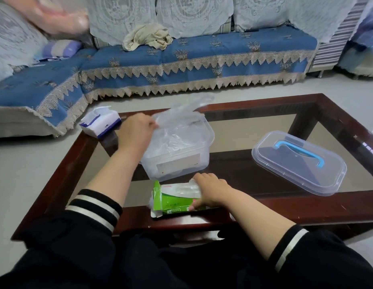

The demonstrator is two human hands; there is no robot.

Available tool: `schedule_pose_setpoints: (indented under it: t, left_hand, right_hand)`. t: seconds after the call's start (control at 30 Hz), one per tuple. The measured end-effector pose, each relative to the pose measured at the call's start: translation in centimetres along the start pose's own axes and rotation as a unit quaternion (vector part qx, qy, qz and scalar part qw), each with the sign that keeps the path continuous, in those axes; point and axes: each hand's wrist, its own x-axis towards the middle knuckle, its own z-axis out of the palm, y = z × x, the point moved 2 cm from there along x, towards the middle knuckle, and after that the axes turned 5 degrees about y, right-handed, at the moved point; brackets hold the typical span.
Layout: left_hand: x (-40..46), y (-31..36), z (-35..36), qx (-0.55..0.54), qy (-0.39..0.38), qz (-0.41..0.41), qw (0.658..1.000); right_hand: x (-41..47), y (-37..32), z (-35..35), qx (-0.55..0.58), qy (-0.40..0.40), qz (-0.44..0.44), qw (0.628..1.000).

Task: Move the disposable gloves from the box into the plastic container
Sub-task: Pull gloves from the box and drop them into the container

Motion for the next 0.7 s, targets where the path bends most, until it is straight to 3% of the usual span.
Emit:
schedule_pose_setpoints:
  t: [0.17, 0.37, 0.53, 0.7]
  left_hand:
    - [0.3, -0.9, 3.3, 0.104, -0.176, 0.005, 0.979]
    - [0.5, -1.8, 3.9, 0.192, -0.302, 0.064, 0.932]
    - [2.7, -0.9, 2.0, 0.258, -0.297, 0.076, 0.916]
    - [2.8, 2.5, 3.1, 0.186, -0.288, 0.082, 0.936]
  right_hand:
    - [0.1, 0.1, 0.0, 0.004, -0.001, -0.004, 1.000]
    - [0.3, 0.2, 0.0, 0.006, 0.001, -0.007, 1.000]
    - [0.4, 0.2, 0.1, 0.007, -0.001, -0.008, 1.000]
    - [0.4, 0.2, 0.0, 0.005, -0.003, -0.006, 1.000]
